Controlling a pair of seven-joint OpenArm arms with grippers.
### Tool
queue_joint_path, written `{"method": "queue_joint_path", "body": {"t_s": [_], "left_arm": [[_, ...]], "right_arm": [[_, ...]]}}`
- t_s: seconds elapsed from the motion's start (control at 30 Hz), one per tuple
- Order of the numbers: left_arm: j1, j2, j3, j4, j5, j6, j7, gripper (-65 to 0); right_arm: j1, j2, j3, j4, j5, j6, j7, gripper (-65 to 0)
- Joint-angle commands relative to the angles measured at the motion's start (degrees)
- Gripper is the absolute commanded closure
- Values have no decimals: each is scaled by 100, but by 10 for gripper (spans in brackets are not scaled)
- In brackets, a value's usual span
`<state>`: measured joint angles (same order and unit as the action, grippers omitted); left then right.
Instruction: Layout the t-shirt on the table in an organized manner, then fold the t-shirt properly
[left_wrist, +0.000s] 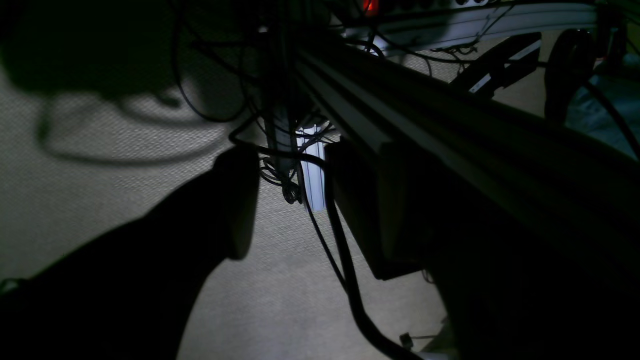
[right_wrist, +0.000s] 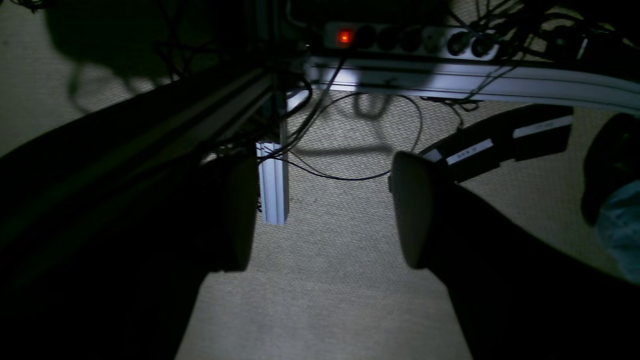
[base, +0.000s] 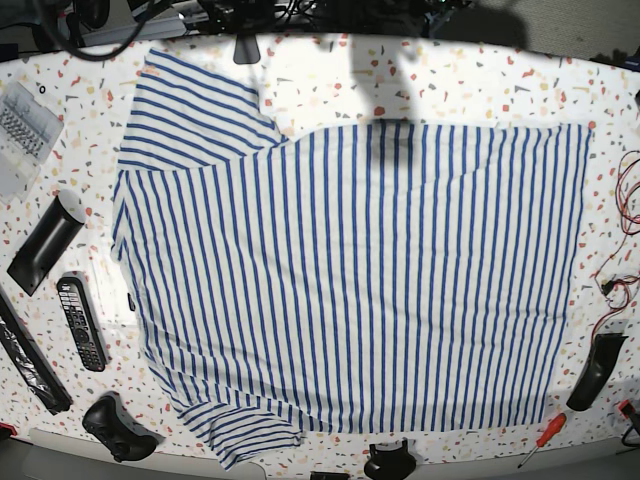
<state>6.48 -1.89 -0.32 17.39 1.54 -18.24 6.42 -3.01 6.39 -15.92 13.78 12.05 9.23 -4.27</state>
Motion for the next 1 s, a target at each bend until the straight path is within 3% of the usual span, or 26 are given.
{"method": "queue_joint_path", "body": {"t_s": [0.0,0.37,0.47,0.67,0.97], "left_arm": [[33,26,0,33,-7,-59,-7,-335],[428,24,0,767,-7,-61,-175,-335],[802,-24,0,1176,-4,-61,-173,-335],[1705,-227,0,2286,-7,-61,-138,-335],[3005,-791,0,3912,-17,-61,-127,-335]], "right_arm": [[11,50,4,35,11,39,28,-404],[-72,437,4,81,13,59,20,-404],[-323,643,4,326,13,243,-33,-404],[-1333,1137,4,1384,13,590,-87,-404],[-3307,1790,13,3377,37,643,-232,-404]]}}
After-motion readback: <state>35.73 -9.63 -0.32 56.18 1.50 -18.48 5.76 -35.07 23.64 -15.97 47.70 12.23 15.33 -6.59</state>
